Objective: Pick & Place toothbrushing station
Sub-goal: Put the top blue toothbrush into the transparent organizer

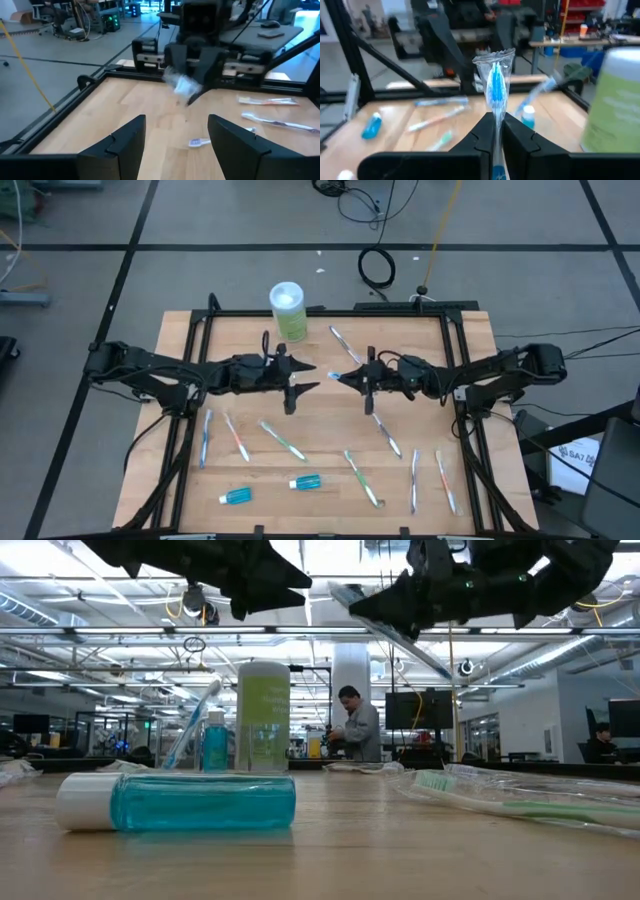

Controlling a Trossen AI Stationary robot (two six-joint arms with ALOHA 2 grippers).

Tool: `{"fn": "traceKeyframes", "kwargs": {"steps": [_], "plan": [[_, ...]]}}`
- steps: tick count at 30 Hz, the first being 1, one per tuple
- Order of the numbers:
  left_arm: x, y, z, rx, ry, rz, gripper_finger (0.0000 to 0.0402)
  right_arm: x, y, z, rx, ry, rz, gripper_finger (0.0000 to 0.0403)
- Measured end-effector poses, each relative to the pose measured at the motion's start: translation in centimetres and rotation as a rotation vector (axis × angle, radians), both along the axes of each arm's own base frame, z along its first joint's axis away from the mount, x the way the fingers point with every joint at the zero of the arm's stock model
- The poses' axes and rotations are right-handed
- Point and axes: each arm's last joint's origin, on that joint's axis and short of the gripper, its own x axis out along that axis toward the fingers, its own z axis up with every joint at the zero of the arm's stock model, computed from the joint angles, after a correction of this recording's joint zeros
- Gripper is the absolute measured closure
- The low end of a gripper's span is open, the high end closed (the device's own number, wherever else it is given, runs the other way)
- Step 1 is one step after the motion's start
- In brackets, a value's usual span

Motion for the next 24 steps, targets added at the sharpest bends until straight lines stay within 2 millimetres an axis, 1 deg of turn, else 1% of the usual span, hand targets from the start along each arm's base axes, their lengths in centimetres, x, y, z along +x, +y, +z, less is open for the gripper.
{"fn": "traceKeyframes", "kwargs": {"steps": [5, 9, 11, 14, 24], "plan": [[0.0, 0.0, 0.0, -0.003, 0.001, -0.007, 0.0183, 1.9, 0.3, -0.5, -0.010, 0.033, 0.013, 0.0385], [0.0, -0.3, -0.1, -0.006, 0.013, -0.108, 0.0183, 2.8, 0.3, -1.0, -0.019, 0.045, 0.011, 0.0385], [0.0, -0.4, -0.2, 0.004, 0.023, -0.149, 0.0183, 3.0, 0.2, -1.1, -0.019, 0.042, 0.011, 0.0385], [0.0, -0.5, -0.2, 0.018, 0.023, -0.155, 0.0183, 3.0, 0.2, -1.0, -0.019, 0.030, 0.012, 0.0385], [0.0, -0.2, -0.1, 0.037, 0.021, -0.096, 0.0183, 3.0, 0.3, -0.7, -0.013, 0.009, 0.020, 0.0385]]}}
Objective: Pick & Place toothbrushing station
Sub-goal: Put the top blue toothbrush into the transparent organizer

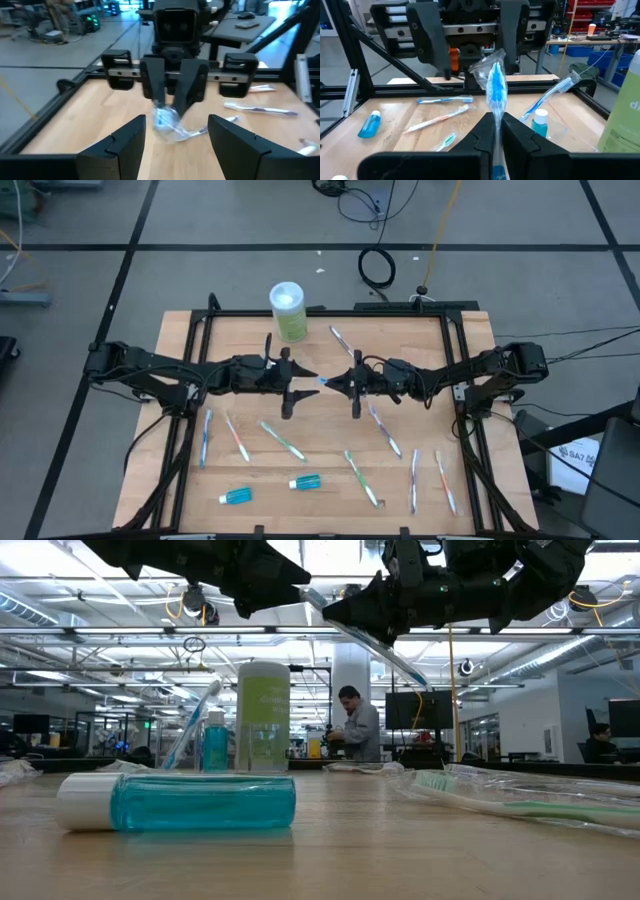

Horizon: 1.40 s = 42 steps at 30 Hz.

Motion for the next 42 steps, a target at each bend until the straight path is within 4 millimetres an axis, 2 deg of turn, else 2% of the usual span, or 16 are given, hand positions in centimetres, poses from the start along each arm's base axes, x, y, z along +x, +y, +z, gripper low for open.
{"fn": "traceKeyframes", "kwargs": {"steps": [5, 12, 20, 27, 31, 42], "plan": [[0.0, 0.3, 0.0, 0.024, -0.001, 0.088, 0.0183, 0.0, 0.1, 0.0, 0.017, 0.003, 0.040, 0.0385], [0.0, -0.1, 0.0, -0.001, -0.003, -0.034, 0.0183, 0.0, 0.1, 0.3, 0.016, -0.034, 0.041, 0.0385], [0.1, -0.1, 0.4, -0.015, -0.046, -0.035, 0.0183, 0.1, 0.2, 0.8, 0.015, -0.063, 0.042, 0.0385], [0.1, -0.2, 0.4, -0.019, -0.049, -0.056, 0.0183, 0.7, 1.3, 1.7, -0.018, -0.077, 0.074, 0.0385], [0.1, -0.2, 0.5, -0.018, -0.057, -0.056, 0.0183, 0.7, 1.3, 1.6, -0.022, -0.067, 0.027, 0.0385], [0.1, -0.2, 0.5, -0.018, -0.056, -0.056, 0.0184, 0.7, 1.3, 1.6, -0.017, -0.063, 0.032, 0.0385]]}}
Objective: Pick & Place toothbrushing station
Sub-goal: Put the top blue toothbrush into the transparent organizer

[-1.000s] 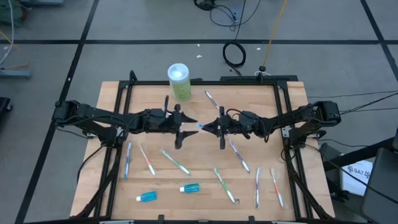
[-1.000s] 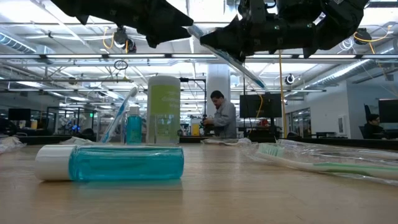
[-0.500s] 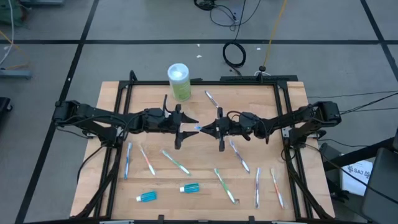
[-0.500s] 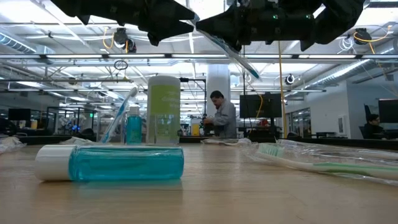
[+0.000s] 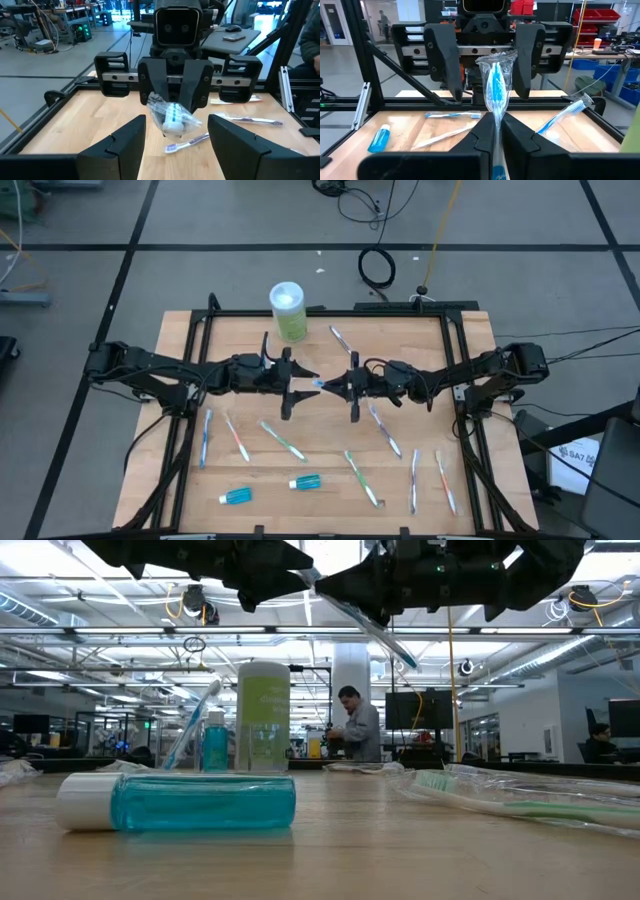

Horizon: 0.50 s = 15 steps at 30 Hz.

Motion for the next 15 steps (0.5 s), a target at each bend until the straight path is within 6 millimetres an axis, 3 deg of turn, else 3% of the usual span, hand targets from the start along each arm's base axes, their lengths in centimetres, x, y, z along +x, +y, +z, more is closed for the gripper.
{"fn": "traceKeyframes", "kwargs": {"steps": [10, 15], "plan": [[0.00, 0.00, 0.00, 0.015, 0.000, -0.003, 0.0187, 0.00, -0.01, 0.00, 0.006, 0.000, 0.000, 0.0385], [0.00, 0.00, 0.00, 0.026, 0.000, -0.005, 0.0233, 0.00, -0.01, 0.00, 0.006, 0.000, 0.000, 0.0385]]}}
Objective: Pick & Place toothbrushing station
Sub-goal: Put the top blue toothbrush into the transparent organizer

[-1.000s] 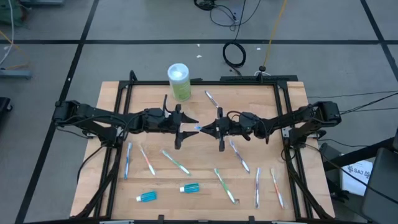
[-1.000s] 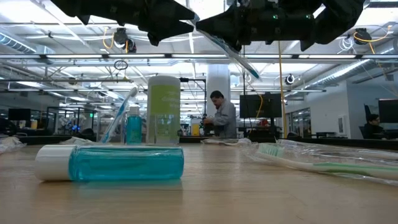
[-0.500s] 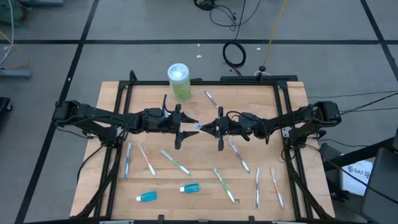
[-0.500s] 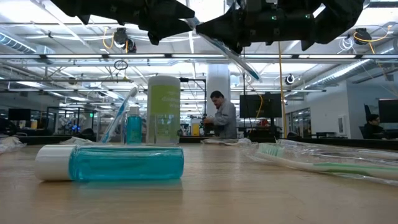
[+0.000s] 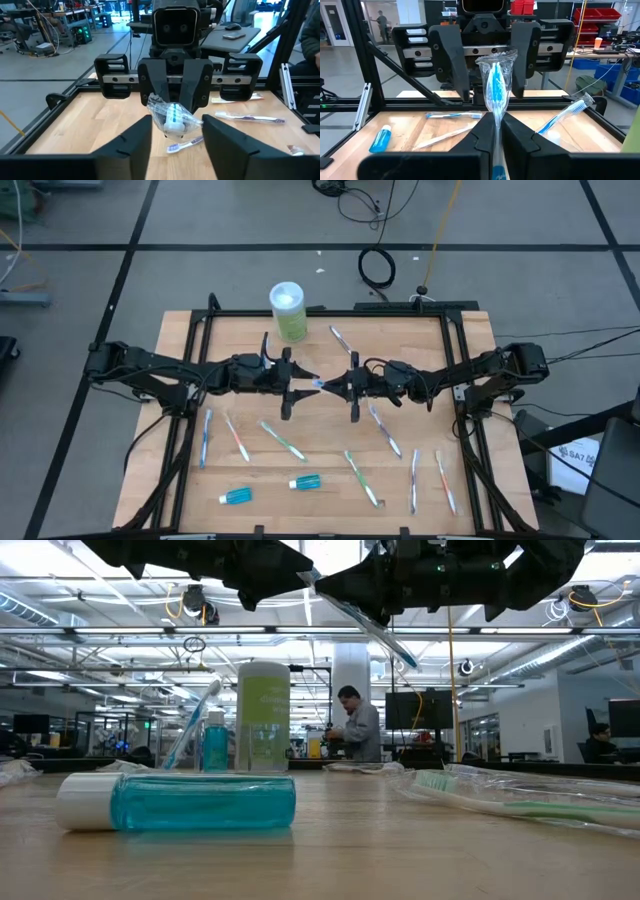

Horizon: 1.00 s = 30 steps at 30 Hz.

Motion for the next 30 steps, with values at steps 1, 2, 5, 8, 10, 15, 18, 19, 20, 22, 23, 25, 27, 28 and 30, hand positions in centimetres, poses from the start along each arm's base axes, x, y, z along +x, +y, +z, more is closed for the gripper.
{"fn": "traceKeyframes", "kwargs": {"steps": [1, 2, 5, 8, 10, 15, 18, 19, 20, 22, 23, 25, 27, 28, 30], "plan": [[0.00, 0.00, 0.00, 0.000, 0.000, 0.000, 0.0245, 0.00, 0.00, 0.00, 0.000, 0.000, 0.000, 0.0385], [0.00, 0.00, 0.00, 0.000, 0.000, 0.000, 0.0256, 0.00, 0.00, 0.00, 0.000, 0.000, 0.000, 0.0385], [0.00, 0.00, 0.00, 0.000, 0.000, -0.001, 0.0286, 0.00, 0.00, 0.00, 0.000, 0.000, 0.000, 0.0385], [0.00, 0.00, 0.00, 0.000, 0.000, -0.001, 0.0308, 0.00, 0.00, 0.00, 0.000, 0.000, 0.000, 0.0385], [0.00, 0.00, 0.00, 0.000, 0.000, -0.001, 0.0318, 0.00, 0.00, 0.00, 0.000, 0.000, 0.000, 0.0385], [0.00, 0.00, 0.00, 0.000, 0.000, -0.001, 0.0337, 0.00, 0.00, 0.00, 0.000, 0.000, 0.000, 0.0385], [0.00, 0.00, 0.00, 0.000, 0.000, -0.001, 0.0338, 0.00, 0.00, 0.00, -0.004, 0.000, 0.000, 0.0381], [0.00, 0.00, 0.00, 0.000, 0.000, -0.002, 0.0337, 0.00, 0.00, -0.02, -0.004, 0.002, 0.000, 0.0379], [0.00, 0.00, -0.01, 0.000, 0.001, -0.001, 0.0336, 0.00, 0.00, -0.05, -0.004, 0.005, 0.000, 0.0375], [-0.01, 0.00, -0.04, 0.000, 0.004, -0.002, 0.0335, 0.00, 0.00, -0.12, -0.006, 0.012, 0.000, 0.0365], [-0.01, 0.00, -0.06, 0.000, 0.006, -0.002, 0.0335, 0.00, 0.00, -0.16, -0.007, 0.017, 0.000, 0.0359], [-0.02, -0.01, -0.11, 0.000, 0.012, -0.002, 0.0335, 0.00, -0.02, -0.32, -0.007, 0.033, -0.001, 0.0344], [-0.04, 0.00, -0.25, 0.001, 0.026, 0.000, 0.0335, 0.00, -0.12, -0.53, -0.007, 0.054, -0.005, 0.0329], [-0.05, 0.01, -0.32, 0.001, 0.034, 0.003, 0.0335, -0.03, -0.22, -0.57, -0.008, 0.063, -0.009, 0.0320], [-0.08, 0.04, -0.49, -0.006, 0.051, 0.015, 0.0335, -0.24, -0.41, -0.43, -0.007, 0.081, -0.016, 0.0305]]}}
